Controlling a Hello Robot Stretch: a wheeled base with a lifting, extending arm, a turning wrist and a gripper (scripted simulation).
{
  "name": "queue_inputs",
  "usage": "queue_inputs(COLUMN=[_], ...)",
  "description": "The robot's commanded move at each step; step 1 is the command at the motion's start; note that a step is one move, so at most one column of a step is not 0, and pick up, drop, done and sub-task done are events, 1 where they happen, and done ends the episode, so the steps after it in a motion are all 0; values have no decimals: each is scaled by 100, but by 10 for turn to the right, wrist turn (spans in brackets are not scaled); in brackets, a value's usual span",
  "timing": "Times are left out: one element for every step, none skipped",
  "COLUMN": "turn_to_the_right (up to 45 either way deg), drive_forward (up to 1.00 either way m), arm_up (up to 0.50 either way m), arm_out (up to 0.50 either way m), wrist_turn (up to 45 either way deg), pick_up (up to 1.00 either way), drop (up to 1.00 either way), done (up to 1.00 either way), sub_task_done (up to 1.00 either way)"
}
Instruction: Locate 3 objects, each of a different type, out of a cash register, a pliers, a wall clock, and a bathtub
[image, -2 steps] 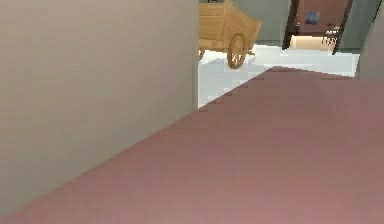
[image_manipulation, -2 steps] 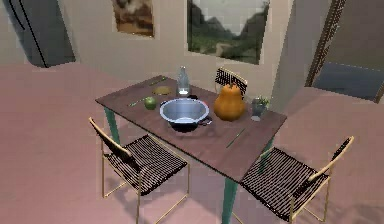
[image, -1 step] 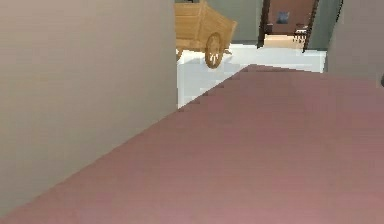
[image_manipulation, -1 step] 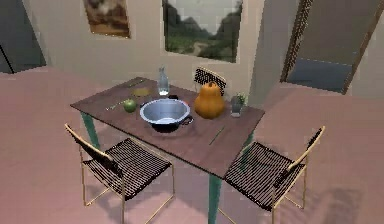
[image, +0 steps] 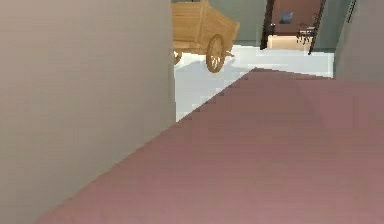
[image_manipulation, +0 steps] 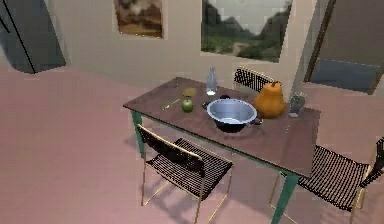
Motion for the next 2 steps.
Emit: queue_inputs(turn_to_the_right=[210, 0], drive_forward=[0, 100], arm_up=[0, 0], arm_out=[0, 0], wrist_turn=[0, 0], pick_up=[0, 0], drop=[0, 0], done=[0, 0], sub_task_done=[0, 0])
